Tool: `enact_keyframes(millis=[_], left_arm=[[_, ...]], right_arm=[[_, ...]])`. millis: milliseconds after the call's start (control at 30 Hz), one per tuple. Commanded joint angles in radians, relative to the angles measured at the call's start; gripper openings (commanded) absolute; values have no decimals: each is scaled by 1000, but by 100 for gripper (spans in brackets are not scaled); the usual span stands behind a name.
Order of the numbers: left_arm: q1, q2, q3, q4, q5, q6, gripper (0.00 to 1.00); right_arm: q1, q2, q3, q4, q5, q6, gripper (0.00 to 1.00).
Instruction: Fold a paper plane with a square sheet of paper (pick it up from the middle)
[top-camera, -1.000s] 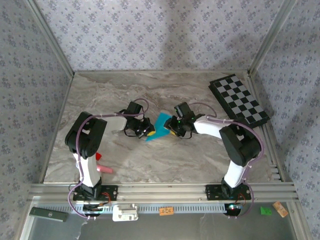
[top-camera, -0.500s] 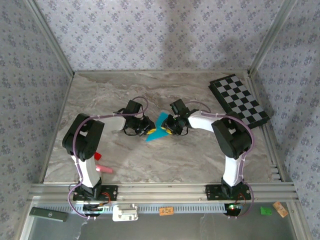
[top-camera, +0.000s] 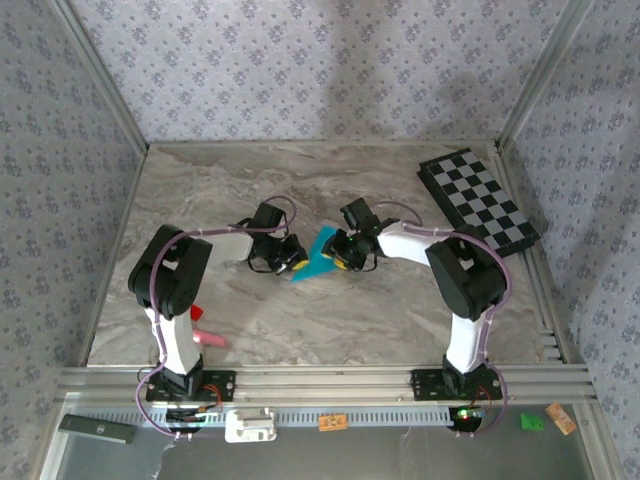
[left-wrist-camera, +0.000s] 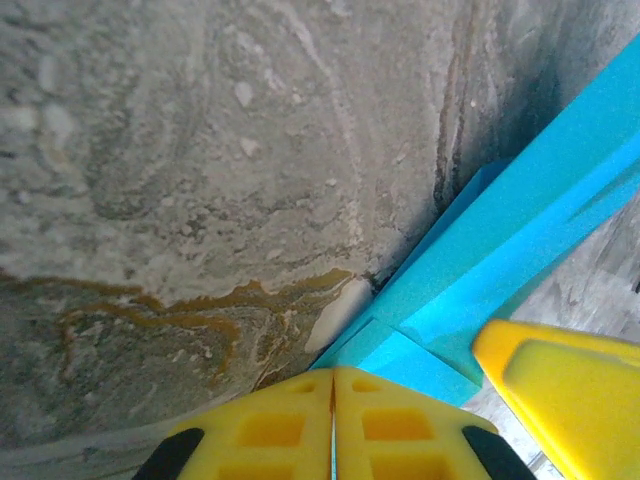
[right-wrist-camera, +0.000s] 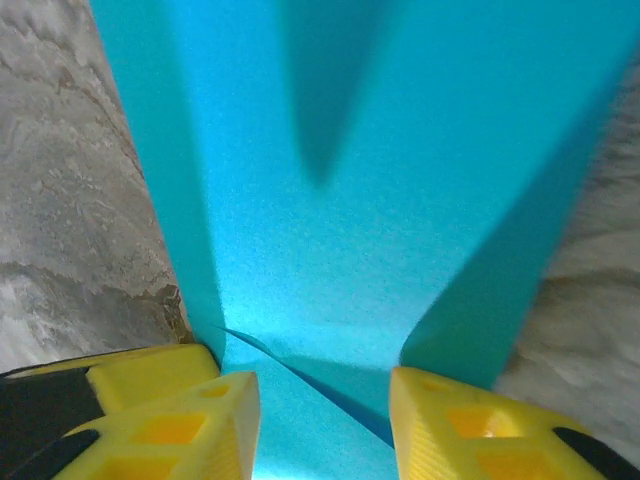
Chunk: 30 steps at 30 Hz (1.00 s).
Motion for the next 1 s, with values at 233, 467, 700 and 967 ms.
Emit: enact_keyframes(millis=[233, 467, 700, 967], left_arm=[[9, 32, -28, 1, -3, -78, 7], [12, 29, -35, -3, 2, -73, 7], [13, 24, -37, 1, 6, -71, 7], [16, 21, -37, 1, 14, -68, 7]], right_arm=[[6, -81, -74, -14, 70, 43, 45], [15, -43, -58, -3, 28, 52, 44], [17, -20, -52, 37, -11, 57, 38], [4, -59, -144, 243, -15, 110, 32]])
